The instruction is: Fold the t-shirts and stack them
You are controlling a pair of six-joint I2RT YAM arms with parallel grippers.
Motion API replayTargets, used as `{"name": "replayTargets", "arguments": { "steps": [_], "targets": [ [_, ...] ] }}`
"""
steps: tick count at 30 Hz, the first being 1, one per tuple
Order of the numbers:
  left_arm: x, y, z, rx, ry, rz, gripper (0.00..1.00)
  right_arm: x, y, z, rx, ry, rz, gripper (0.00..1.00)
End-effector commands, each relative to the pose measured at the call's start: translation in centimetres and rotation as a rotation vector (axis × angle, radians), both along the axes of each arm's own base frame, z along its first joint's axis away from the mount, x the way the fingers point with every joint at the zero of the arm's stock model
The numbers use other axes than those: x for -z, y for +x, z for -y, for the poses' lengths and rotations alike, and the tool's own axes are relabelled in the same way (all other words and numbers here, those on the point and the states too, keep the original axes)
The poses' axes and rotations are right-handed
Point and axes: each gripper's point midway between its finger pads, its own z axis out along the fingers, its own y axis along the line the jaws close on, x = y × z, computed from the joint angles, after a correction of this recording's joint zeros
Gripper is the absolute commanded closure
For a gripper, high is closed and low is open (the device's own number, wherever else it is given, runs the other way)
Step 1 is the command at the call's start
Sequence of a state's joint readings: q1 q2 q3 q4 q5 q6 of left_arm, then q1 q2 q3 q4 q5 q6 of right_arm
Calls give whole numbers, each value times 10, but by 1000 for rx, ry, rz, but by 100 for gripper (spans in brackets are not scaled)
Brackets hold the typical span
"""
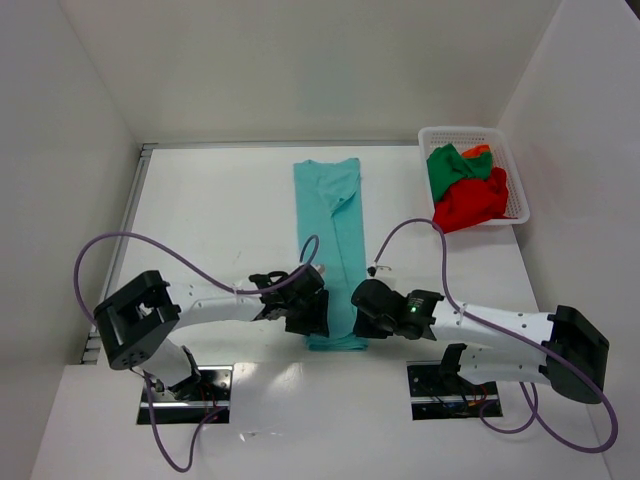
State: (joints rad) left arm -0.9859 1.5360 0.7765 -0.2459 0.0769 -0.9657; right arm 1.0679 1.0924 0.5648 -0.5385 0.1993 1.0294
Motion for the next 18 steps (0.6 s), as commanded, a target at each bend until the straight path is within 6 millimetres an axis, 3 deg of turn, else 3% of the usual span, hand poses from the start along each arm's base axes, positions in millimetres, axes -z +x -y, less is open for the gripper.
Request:
{"name": "replayTargets", "arguments": {
  "steps": [1,3,7,13,18],
  "targets": [
    [-1,4,-11,-11,71,38,32,-2,5,1,31,11,20,67],
    [2,4,-17,-32,102,36,27,1,5,1,31,13,21,66],
    [24,3,-28,-49,186,11,27,4,4,-1,26,9,10,66],
    [54,-6,-41,-52,294,-28,37,3,5,-3,26,17,14,66],
    [60,-6,-44,-62,316,-35,50,-1,5,-2,26,27,19,66]
  ]
}}
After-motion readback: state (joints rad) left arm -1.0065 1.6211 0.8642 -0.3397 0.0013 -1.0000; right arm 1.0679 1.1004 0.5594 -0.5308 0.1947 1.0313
